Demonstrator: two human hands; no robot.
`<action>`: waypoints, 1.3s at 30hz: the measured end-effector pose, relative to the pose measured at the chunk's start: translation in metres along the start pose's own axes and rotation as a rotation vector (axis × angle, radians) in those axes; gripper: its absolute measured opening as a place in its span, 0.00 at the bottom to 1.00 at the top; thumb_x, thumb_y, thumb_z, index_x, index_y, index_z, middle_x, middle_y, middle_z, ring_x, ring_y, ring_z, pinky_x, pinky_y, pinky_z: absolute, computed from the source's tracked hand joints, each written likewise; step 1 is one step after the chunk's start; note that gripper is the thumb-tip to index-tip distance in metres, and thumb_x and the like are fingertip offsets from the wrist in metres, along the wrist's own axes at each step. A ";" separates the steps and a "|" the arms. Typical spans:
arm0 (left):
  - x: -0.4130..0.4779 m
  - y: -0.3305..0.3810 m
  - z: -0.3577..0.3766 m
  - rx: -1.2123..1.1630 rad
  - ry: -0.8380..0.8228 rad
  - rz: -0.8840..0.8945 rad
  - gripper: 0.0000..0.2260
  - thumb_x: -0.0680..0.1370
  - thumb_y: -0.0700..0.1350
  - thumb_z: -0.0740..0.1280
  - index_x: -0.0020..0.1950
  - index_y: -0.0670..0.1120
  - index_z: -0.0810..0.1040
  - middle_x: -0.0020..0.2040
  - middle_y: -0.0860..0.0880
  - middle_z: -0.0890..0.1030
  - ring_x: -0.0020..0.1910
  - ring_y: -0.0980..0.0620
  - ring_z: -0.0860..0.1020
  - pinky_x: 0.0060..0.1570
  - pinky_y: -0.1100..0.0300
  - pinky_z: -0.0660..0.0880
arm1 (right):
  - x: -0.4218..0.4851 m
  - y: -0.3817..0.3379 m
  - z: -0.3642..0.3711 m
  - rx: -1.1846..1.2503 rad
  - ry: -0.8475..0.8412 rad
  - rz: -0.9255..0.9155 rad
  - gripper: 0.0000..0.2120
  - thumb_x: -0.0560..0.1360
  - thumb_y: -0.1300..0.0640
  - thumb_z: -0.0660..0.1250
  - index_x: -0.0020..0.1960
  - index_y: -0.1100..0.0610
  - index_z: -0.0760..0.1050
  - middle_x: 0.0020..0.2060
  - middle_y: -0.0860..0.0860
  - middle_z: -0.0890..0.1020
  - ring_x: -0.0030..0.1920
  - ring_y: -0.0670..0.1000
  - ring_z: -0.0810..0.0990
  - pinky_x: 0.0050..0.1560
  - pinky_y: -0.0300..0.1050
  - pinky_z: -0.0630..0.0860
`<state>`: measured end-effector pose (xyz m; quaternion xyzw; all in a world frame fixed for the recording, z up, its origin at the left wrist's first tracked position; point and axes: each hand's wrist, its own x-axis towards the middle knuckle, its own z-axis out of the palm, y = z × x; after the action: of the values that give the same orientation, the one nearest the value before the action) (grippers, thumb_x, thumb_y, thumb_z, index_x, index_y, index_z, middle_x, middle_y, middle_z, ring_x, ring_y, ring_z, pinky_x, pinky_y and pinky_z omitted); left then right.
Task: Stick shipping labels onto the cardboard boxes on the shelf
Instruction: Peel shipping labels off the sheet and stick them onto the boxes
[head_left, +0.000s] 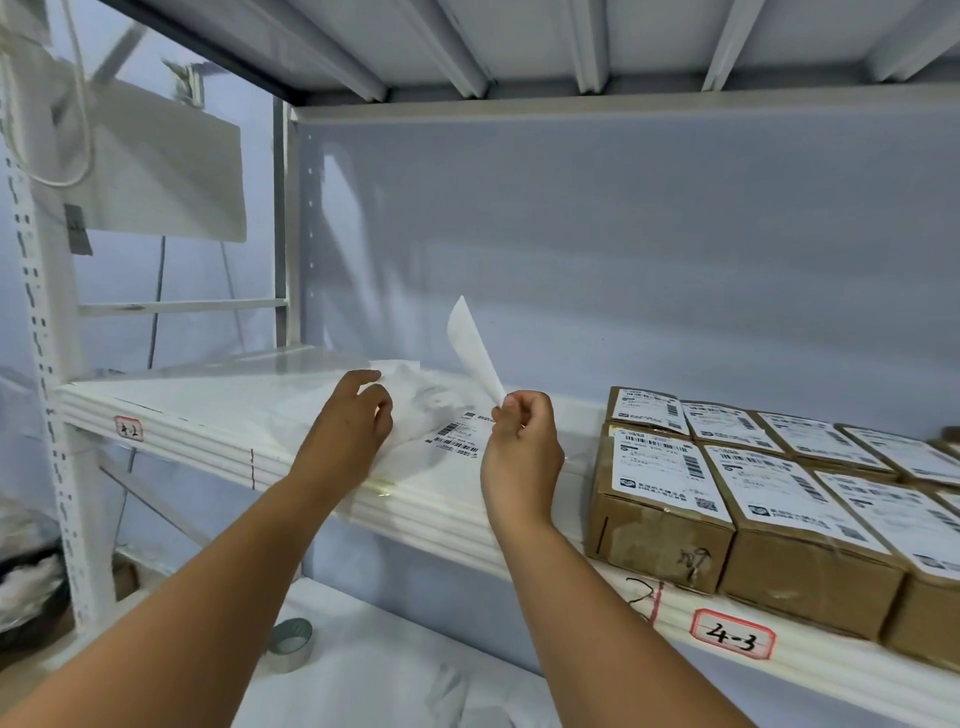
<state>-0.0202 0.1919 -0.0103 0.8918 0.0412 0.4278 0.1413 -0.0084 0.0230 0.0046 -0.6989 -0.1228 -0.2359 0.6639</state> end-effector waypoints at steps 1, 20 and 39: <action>-0.002 0.001 -0.001 -0.011 0.052 0.009 0.05 0.72 0.28 0.67 0.42 0.37 0.78 0.53 0.40 0.77 0.41 0.45 0.78 0.41 0.70 0.64 | 0.000 -0.001 0.000 -0.004 -0.012 -0.004 0.07 0.81 0.56 0.56 0.46 0.53 0.70 0.39 0.46 0.78 0.41 0.49 0.76 0.39 0.41 0.65; 0.013 0.083 -0.046 -1.023 0.291 -0.731 0.14 0.75 0.35 0.61 0.42 0.54 0.64 0.51 0.43 0.80 0.48 0.45 0.80 0.51 0.46 0.78 | -0.030 -0.025 -0.007 0.035 -0.220 -0.090 0.04 0.76 0.54 0.67 0.48 0.51 0.73 0.61 0.47 0.63 0.53 0.47 0.76 0.55 0.42 0.75; -0.005 0.208 -0.116 -1.046 -0.054 -0.144 0.10 0.77 0.37 0.64 0.52 0.50 0.69 0.39 0.50 0.82 0.32 0.57 0.79 0.31 0.63 0.72 | 0.007 -0.113 -0.147 0.261 -0.091 -0.020 0.13 0.76 0.66 0.65 0.39 0.51 0.79 0.40 0.48 0.83 0.45 0.50 0.82 0.51 0.46 0.80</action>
<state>-0.1226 0.0176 0.1147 0.7078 -0.1201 0.3575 0.5974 -0.0814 -0.1125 0.1078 -0.6153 -0.1893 -0.1928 0.7406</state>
